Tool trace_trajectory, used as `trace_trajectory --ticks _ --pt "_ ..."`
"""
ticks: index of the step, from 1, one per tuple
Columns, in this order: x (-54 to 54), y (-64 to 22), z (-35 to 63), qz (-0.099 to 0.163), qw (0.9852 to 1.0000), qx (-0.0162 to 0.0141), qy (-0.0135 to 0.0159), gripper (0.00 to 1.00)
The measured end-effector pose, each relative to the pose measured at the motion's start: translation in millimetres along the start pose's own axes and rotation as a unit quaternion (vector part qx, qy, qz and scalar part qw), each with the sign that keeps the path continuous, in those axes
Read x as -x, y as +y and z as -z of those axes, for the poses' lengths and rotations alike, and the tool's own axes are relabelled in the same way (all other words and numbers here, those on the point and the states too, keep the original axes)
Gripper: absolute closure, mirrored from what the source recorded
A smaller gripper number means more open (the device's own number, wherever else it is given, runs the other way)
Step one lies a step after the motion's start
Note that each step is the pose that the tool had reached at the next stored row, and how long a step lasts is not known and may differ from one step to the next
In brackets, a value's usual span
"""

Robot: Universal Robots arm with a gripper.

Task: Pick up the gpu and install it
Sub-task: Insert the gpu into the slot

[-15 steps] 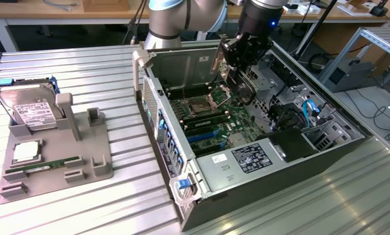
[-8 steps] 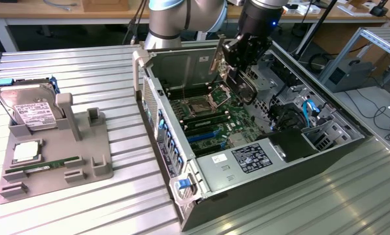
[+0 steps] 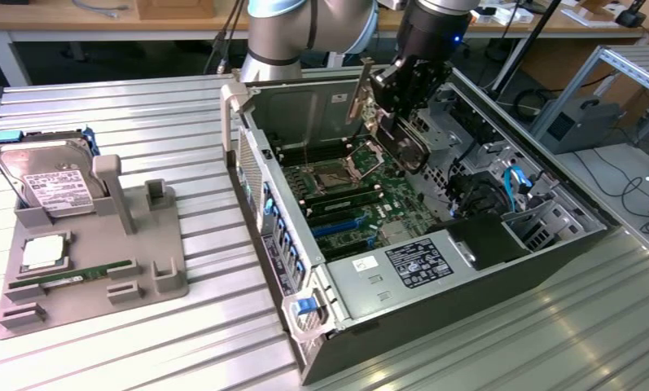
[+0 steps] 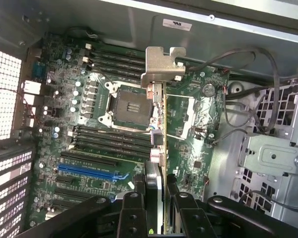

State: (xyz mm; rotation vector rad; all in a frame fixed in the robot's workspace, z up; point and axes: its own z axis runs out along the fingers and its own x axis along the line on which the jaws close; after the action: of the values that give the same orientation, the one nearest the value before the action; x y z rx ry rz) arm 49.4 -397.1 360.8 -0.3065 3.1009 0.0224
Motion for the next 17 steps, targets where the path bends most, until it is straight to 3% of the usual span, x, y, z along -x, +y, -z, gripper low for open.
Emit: trace_trajectory --ticks 17 --pt "0.0 0.0 -0.2 0.045 0.999 0.0004 0.0007 0.73"
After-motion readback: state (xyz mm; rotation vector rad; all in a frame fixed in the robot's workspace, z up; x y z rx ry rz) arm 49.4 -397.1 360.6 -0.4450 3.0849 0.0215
